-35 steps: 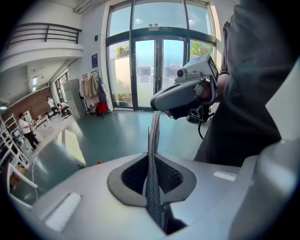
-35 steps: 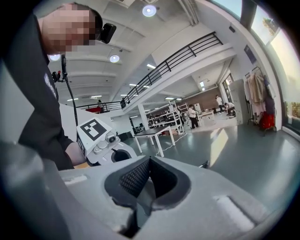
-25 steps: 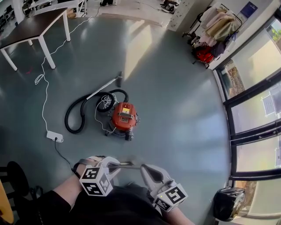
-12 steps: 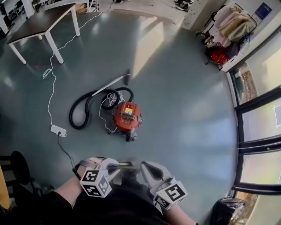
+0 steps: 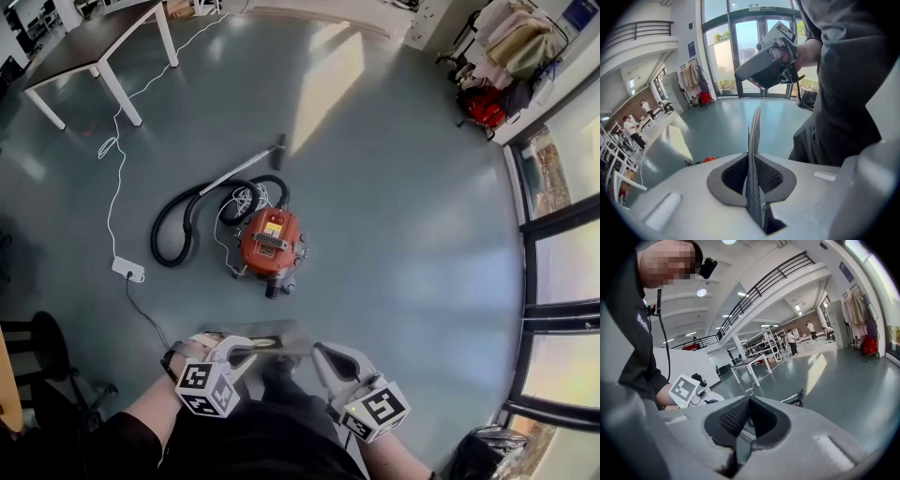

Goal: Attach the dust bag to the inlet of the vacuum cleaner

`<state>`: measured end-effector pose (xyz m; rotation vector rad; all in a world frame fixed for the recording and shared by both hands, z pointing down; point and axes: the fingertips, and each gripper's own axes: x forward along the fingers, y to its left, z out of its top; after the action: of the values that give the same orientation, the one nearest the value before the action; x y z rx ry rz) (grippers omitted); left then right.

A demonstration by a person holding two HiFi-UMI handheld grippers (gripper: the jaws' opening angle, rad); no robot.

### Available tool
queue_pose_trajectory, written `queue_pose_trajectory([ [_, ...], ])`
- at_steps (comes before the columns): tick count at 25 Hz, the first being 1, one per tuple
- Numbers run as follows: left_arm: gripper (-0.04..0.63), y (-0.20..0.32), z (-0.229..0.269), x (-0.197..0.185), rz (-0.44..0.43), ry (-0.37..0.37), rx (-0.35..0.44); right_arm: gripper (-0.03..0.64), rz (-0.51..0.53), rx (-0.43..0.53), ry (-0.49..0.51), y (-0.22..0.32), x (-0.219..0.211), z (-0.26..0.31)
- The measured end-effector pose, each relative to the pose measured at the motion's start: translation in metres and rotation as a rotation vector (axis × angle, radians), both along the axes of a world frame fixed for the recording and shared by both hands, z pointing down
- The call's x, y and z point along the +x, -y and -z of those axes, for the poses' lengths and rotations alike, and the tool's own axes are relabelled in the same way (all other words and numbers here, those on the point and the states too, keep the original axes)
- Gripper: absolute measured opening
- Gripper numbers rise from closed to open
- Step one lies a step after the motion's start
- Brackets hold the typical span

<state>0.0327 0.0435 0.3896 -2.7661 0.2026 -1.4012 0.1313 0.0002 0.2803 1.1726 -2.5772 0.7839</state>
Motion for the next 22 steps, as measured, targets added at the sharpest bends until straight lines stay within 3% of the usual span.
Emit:
queue_pose_trajectory([
  [12,0.041,0.021,-0.083,-0.016,-0.084,-0.045,-0.057,-0.006,-0.047,-0.064,-0.015,0.032,-0.044,-0.078],
  [22,0.041,0.036,-0.18,-0.019,-0.107,-0.049,-0.097,-0.006,-0.057,-0.08,-0.061,0.061,-0.043,-0.166],
])
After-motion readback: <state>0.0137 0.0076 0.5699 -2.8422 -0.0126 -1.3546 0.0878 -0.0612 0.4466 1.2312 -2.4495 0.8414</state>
